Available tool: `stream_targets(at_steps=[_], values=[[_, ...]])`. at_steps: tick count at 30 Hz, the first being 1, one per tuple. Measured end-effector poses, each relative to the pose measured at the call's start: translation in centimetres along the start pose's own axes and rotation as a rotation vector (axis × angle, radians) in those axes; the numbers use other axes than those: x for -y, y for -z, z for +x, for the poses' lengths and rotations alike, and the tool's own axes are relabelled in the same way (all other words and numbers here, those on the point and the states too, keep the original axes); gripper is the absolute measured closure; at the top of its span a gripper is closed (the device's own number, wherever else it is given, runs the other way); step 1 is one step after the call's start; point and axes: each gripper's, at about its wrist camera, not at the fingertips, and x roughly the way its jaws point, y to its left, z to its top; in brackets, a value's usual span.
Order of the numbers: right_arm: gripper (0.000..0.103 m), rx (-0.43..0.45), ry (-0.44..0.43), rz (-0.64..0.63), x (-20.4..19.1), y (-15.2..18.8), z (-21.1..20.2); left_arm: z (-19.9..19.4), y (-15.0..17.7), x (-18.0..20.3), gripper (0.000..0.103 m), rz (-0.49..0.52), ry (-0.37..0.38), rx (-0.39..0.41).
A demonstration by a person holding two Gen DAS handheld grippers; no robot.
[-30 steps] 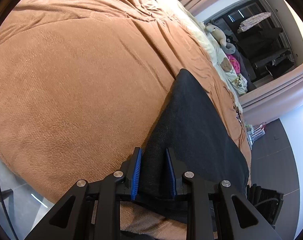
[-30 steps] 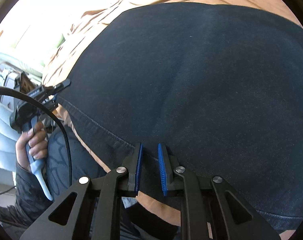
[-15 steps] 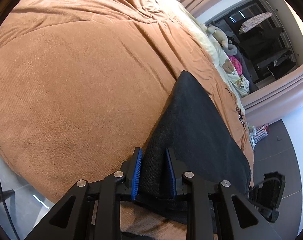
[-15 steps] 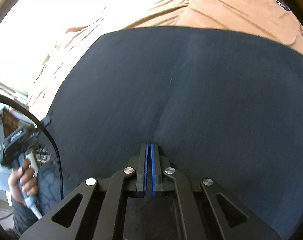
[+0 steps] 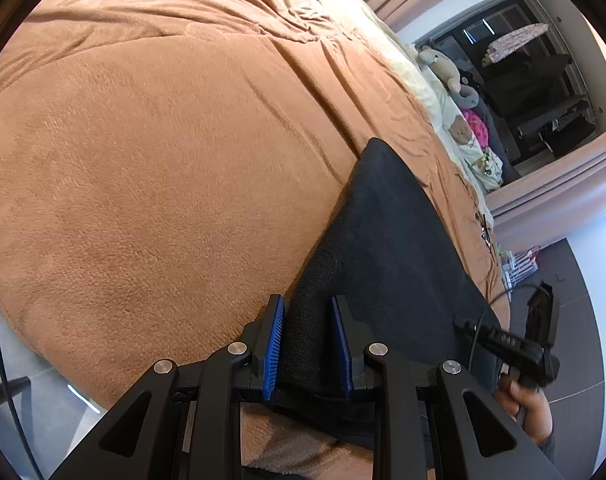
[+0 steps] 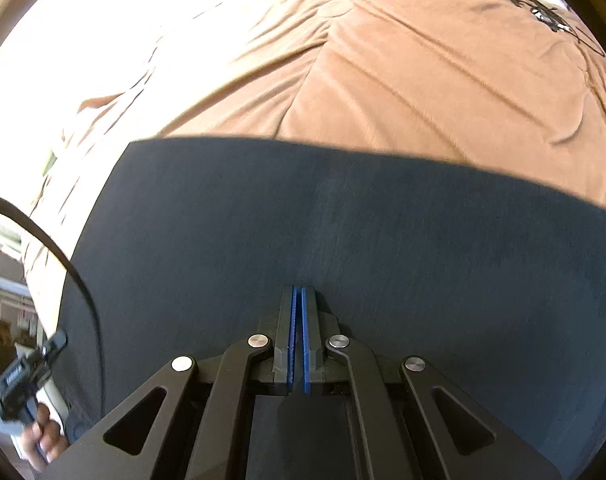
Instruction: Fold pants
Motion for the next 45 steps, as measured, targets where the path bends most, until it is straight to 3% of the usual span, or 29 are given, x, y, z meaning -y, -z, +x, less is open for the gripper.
stream_targets(at_steps=[13,25,38,45], values=[[0.103,-0.017,-0.013,0.056,1.8,-1.5,-0.5,0.3,-0.2,0.1,0.078,0.005,-0.001,-0.006],[0.103,-0.109,-0.18,-0.011,1.2,5.8,-4.0,-0.3,0.1,1.2,0.087,0.056,0.007,0.019],[0.103,-0.152,-0.303,-0.027,0.2,12.5,-5.0,-3.5,-1.1,6.8,0.089,0.149,0.178,0.067],[0.103,-0.064,-0.341,0.025,4.8,13.6,-8.4,-4.1,-1.6,13.1,0.089,0.248,0.242,0.068]])
